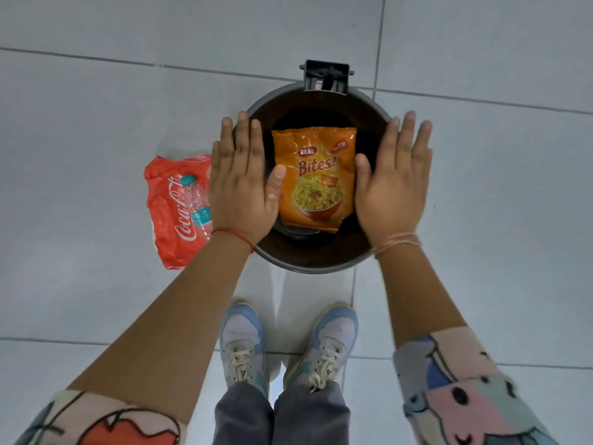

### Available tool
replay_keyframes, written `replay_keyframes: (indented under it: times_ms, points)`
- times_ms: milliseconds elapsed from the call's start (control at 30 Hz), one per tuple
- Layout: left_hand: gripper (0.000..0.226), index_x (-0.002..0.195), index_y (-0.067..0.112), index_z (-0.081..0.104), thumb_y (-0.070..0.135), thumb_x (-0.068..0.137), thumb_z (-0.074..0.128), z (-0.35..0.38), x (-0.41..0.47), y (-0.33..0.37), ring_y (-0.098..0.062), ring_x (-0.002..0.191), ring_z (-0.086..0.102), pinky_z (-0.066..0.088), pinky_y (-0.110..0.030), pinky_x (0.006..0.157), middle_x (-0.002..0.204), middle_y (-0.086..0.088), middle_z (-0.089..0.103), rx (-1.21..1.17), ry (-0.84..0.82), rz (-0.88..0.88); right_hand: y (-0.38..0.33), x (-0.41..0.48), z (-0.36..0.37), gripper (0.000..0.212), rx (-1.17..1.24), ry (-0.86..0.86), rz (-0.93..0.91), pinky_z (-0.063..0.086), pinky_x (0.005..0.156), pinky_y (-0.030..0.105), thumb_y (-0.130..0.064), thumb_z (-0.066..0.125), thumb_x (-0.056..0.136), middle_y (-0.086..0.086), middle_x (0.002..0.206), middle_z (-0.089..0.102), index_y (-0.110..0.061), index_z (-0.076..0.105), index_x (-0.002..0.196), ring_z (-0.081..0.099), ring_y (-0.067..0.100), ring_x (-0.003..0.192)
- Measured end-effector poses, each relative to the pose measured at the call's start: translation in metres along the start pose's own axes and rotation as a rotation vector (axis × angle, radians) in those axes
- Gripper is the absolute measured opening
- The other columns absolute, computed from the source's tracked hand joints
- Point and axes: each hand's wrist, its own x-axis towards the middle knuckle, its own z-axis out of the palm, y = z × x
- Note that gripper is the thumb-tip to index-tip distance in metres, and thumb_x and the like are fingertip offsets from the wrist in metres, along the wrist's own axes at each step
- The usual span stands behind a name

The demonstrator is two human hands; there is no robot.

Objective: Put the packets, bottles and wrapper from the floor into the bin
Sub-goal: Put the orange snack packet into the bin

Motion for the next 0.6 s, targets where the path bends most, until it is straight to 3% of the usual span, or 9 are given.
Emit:
replay_keyframes:
  times_ms: [133,233,367,467,600]
  points:
    - [0.075,0.142,0.003,0.018,0.052,0.088,0.004,-0.005,0.001,0.004,-0.033,0.143,0.009,0.01,-0.043,0.117,0.153,-0.018,0.019,-0.031,-0.024,-0.007,0.012,-0.004,0.01,0.061,-0.047,-0.036,-0.063,0.009,0.117,0.044,-0.035,0.034,0.099,0.019,0.156,0.012,-0.002,0.011,0.145,0.005,0.036,0.144]
    - [0.067,0.142,0.001,0.019,0.046,0.092,0.011,-0.007,-0.003,0.0,-0.033,0.143,0.008,0.009,-0.037,0.117,0.153,-0.019,0.02,-0.203,0.088,-0.068,0.01,-0.003,0.012,0.062,-0.045,0.001,-0.055,0.011,0.117,0.045,-0.034,0.036,0.099,0.02,0.155,0.015,-0.001,0.013,0.145,0.008,0.037,0.143]
    - [0.05,0.142,0.005,0.021,0.029,0.099,0.027,0.006,-0.028,-0.034,-0.03,0.143,0.015,0.015,-0.039,0.118,0.153,-0.016,0.023,-0.384,0.281,-0.5,0.01,-0.004,0.013,0.062,-0.044,0.015,-0.062,0.011,0.117,0.045,-0.035,0.037,0.099,0.021,0.154,0.016,0.0,0.014,0.144,0.009,0.037,0.143]
    - [0.055,0.144,0.008,0.015,0.029,0.099,0.036,0.033,-0.043,-0.066,-0.031,0.142,0.015,0.017,-0.042,0.118,0.154,-0.014,0.02,-0.269,0.083,-0.75,0.012,-0.003,0.014,0.063,-0.049,0.036,-0.072,0.009,0.117,0.044,-0.036,0.036,0.098,0.021,0.155,0.013,0.0,0.012,0.145,0.006,0.036,0.144]
    - [0.068,0.146,0.016,0.0,0.032,0.096,0.042,0.082,-0.036,-0.087,-0.039,0.142,-0.001,0.003,-0.043,0.117,0.155,-0.023,-0.002,-0.164,-0.224,-0.865,0.014,-0.003,0.017,0.064,-0.058,0.099,-0.099,0.011,0.117,0.046,-0.033,0.04,0.097,0.025,0.153,0.015,0.003,0.015,0.144,0.009,0.04,0.143]
